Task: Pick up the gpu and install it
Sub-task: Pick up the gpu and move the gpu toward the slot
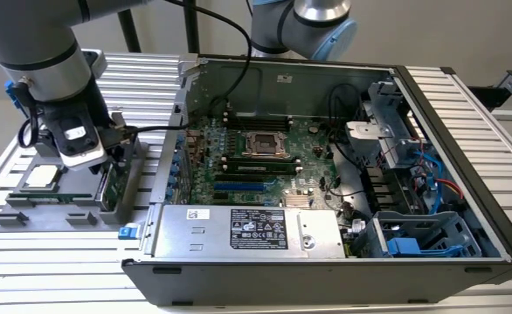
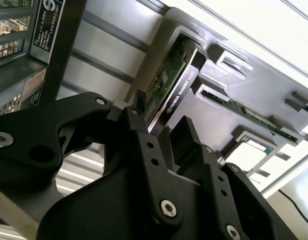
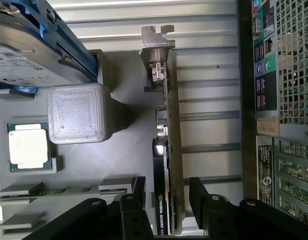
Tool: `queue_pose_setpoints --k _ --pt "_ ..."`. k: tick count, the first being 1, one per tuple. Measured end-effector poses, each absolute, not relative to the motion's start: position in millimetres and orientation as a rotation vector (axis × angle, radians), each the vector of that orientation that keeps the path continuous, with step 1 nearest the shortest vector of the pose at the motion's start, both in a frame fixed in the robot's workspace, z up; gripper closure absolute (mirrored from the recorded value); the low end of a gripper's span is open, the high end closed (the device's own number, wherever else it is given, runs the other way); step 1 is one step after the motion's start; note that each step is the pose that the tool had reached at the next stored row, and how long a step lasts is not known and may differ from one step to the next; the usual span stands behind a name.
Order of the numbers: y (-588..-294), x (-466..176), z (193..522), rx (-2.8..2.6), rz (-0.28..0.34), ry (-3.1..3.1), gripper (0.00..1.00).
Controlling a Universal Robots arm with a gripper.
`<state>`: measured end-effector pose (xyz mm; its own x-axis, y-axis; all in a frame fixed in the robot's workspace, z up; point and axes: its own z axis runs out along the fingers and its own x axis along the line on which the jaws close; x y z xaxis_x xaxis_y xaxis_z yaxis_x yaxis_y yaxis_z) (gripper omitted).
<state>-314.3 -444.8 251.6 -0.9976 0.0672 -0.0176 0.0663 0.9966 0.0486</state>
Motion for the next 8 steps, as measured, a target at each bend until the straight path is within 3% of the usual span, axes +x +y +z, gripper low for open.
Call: queue_pose_setpoints --k 8 --pt "-444.8 -314.3 247.7 0.101 0.075 3.120 0.00"
